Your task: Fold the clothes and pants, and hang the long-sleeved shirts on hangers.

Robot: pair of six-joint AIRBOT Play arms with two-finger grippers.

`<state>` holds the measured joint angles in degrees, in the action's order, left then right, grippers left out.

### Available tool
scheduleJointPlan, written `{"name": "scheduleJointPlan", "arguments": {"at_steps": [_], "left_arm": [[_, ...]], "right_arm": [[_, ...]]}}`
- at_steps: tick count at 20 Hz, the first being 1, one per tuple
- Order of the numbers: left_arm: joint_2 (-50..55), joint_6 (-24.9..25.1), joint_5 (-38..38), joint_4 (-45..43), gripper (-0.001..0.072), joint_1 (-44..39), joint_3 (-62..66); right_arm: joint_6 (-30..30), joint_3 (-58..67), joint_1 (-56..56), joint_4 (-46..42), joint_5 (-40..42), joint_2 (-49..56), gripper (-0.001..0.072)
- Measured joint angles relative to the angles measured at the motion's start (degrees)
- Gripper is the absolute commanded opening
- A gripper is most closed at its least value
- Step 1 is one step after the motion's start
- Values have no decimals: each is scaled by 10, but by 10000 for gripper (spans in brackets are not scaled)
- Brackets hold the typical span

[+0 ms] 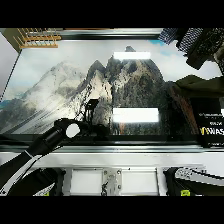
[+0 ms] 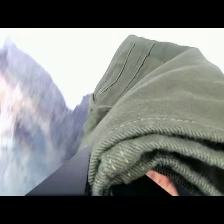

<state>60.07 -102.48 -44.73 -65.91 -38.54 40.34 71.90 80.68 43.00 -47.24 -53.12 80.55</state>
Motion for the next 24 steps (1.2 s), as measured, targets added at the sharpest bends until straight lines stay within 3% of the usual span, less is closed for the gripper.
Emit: {"name": "scheduleJointPlan", "arguments": {"at_steps": [8, 12, 15, 24], "left_arm": [[0, 0, -2, 0, 21, 0, 0], [0, 0, -2, 0, 21, 0, 0], [0, 0, -2, 0, 21, 0, 0], [0, 0, -2, 0, 21, 0, 0]], "right_arm": [[2, 46, 14, 2, 64, -41, 15], [2, 54, 16, -53, 58, -78, 15], [3, 50, 18, -122, 20, -92, 15], [87, -87, 19, -389, -60, -113, 17]]}}
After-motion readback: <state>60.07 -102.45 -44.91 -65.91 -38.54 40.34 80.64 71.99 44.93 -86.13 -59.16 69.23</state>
